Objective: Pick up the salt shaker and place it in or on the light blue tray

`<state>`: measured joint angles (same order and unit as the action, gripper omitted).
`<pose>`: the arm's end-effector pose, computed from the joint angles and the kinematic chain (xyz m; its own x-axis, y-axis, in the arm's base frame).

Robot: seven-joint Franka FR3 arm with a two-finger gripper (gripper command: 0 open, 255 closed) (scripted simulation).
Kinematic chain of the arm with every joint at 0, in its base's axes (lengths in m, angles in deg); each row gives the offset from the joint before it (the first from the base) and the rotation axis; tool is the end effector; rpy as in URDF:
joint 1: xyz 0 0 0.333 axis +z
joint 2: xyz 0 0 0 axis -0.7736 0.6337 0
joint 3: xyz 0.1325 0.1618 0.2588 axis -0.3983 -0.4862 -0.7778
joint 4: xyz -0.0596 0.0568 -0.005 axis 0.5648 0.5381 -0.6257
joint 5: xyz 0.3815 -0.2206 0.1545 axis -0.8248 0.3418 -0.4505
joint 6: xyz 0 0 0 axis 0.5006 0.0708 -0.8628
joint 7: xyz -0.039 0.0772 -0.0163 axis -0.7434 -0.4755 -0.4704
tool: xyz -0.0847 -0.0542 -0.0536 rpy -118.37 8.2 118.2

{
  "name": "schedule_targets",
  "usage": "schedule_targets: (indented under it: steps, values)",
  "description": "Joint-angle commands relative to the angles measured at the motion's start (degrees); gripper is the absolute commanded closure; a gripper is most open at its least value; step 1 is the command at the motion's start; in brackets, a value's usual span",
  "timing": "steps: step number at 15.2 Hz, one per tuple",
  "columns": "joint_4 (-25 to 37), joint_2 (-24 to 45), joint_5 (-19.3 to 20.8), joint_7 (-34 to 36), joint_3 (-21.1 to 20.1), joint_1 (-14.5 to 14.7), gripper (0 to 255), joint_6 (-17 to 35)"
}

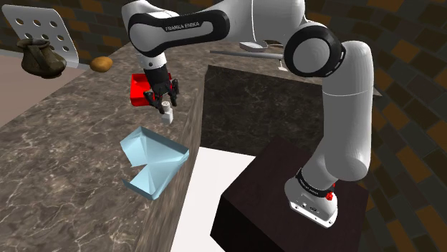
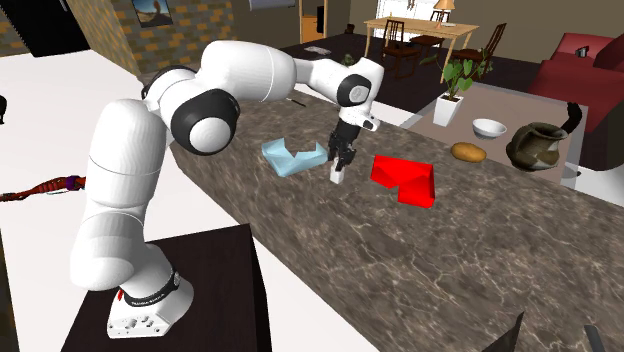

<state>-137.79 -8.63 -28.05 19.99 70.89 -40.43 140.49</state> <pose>0.7002 0.2719 0.3812 0.9520 0.1039 -0.2881 0.1111 -0.9938 0.0088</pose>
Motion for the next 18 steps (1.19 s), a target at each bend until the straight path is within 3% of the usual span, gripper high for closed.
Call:
schedule_targets:
  steps: [1,9,18]
  values:
    - [0.0,0.0,0.0,0.0,0.0,0.0,255,0.0]
    - [0.0,0.0,0.0,0.0,0.0,0.0,255,0.0]
    - [6.0,-0.6,-0.2,0.2,-0.2,0.3,255,-6.6]
